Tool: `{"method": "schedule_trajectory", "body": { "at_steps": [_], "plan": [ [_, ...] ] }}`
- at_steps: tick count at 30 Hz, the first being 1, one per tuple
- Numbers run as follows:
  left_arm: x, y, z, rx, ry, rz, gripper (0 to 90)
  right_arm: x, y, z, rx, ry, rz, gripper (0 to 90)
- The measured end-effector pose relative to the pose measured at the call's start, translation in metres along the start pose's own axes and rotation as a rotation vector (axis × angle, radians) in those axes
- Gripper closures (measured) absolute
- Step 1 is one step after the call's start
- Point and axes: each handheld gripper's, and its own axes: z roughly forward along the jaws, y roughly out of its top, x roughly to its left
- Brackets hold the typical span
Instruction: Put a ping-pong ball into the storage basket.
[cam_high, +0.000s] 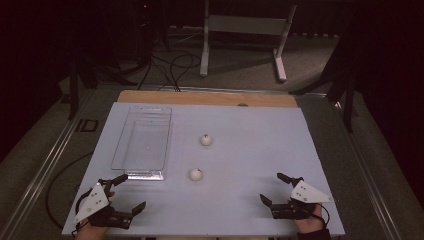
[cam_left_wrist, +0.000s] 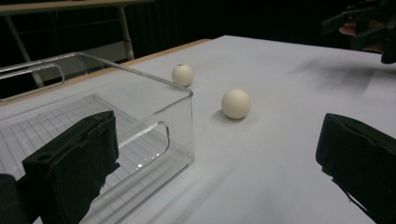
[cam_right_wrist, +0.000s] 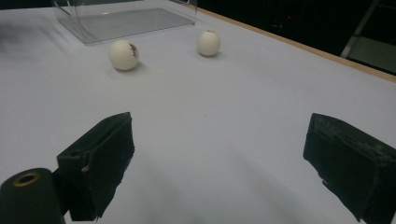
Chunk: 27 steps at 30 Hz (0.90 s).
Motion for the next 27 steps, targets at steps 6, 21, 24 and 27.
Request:
{"method": "schedule_trajectory", "body": {
  "at_steps": [6, 21, 24, 27],
  "plan": [
    [-0.001, 0.010, -0.001, -0.001, -0.018, -0.022, 0.2, -0.001, 0.000, -0.001, 0.000, -0.003, 0.004, 8.4],
    [0.003, 0.064, -0.001, 0.060, -0.077, 0.031, 0.2, -0.001, 0.002, -0.001, -0.003, 0.006, 0.011, 8.5],
    [0.002, 0.070, 0.000, 0.090, -0.091, 0.032, 0.2, -0.001, 0.002, -0.001, -0.007, 0.009, 0.011, 8.5],
    [0.001, 0.077, 0.001, 0.129, -0.102, 0.039, 0.2, -0.001, 0.003, -0.001, -0.008, 0.011, 0.013, 8.5]
  ]
}}
